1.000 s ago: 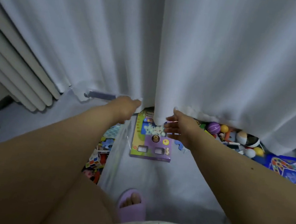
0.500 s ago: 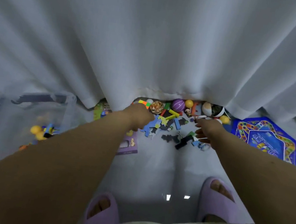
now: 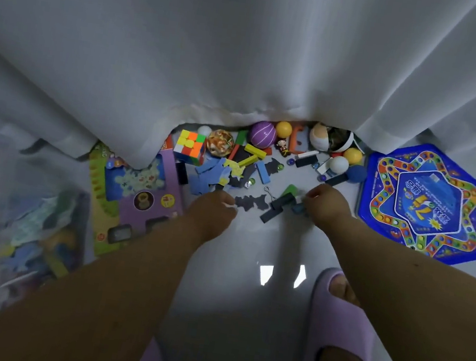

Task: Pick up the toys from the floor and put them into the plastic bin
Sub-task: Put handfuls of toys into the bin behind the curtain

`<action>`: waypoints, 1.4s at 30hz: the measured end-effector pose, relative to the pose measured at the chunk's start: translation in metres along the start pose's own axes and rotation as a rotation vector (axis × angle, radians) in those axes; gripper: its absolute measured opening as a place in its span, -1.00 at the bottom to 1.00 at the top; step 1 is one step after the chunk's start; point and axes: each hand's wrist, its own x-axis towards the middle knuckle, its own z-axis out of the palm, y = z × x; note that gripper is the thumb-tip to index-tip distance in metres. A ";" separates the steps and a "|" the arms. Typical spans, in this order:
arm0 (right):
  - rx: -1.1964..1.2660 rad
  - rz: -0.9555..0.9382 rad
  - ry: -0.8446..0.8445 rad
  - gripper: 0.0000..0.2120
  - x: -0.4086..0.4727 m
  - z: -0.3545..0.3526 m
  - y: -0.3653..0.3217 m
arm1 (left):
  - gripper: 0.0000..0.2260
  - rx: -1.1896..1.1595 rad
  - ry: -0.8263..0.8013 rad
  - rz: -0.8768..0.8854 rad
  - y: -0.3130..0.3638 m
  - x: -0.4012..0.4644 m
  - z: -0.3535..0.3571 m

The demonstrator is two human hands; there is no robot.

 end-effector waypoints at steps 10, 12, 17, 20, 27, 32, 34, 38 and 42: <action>-0.189 -0.341 0.017 -0.62 0.058 0.013 -0.029 | -0.64 0.445 0.102 0.330 0.013 0.071 0.019; -0.230 -0.407 0.042 -0.60 0.068 0.018 -0.032 | -0.63 0.509 0.066 0.364 0.018 0.082 0.022; -0.308 -0.472 0.058 -0.61 0.086 0.033 -0.031 | -0.65 0.646 0.009 0.403 0.021 0.104 0.036; -0.297 -0.487 0.084 -0.62 0.090 0.040 -0.028 | -0.67 0.748 0.082 0.432 0.020 0.110 0.043; -0.361 -0.465 0.216 -0.65 0.090 0.043 -0.021 | -0.67 0.829 0.162 0.496 0.018 0.112 0.047; -0.411 -0.552 0.148 -0.76 0.091 0.045 -0.023 | -0.74 0.795 0.148 0.482 0.012 0.116 0.044; -0.402 -0.531 0.138 -0.77 0.091 0.047 -0.024 | -0.79 0.594 0.197 0.459 0.013 0.112 0.042; -0.174 -0.444 0.118 -0.90 0.086 0.040 -0.027 | -0.94 -0.607 0.101 0.055 0.029 0.088 0.040; 0.384 -0.476 0.034 -0.93 0.055 0.025 -0.045 | -0.85 -1.393 -0.210 -0.189 0.021 0.081 0.031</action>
